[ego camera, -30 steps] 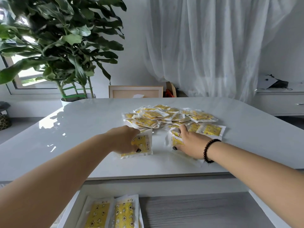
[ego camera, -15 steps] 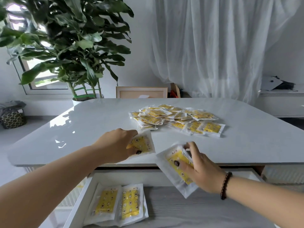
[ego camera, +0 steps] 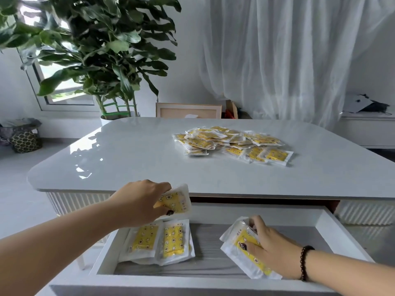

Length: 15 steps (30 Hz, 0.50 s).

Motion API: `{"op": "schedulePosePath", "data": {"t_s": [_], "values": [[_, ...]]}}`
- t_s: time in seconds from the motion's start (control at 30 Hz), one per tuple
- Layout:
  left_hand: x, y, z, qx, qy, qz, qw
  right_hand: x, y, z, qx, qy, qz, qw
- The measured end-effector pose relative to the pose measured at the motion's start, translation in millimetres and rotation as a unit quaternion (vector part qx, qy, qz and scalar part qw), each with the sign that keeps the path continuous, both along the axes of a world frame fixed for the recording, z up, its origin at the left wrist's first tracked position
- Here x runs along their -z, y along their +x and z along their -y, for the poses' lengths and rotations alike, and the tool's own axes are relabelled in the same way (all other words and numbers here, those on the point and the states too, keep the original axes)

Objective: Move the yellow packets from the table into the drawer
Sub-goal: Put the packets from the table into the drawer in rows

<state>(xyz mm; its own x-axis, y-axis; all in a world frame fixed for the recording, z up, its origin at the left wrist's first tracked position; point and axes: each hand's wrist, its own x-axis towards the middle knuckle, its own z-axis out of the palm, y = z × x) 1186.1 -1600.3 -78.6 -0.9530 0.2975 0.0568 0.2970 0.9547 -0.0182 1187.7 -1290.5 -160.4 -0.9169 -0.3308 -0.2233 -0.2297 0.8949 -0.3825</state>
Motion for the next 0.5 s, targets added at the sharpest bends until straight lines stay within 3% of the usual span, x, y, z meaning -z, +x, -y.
{"op": "schedulePosePath", "data": {"t_s": [0.3,0.43,0.5], "values": [[16,-4,11,-0.017,0.005,0.040,0.999,-2,2,11,-0.101,0.108,0.059,0.987],[33,-8,7,-0.053,0.168,0.106,0.979,-6,3,20,-0.125,0.130,0.034,0.983],[45,-12,3,-0.076,0.194,0.132,0.969,-2,0,27,-0.098,0.099,0.048,0.989]]}}
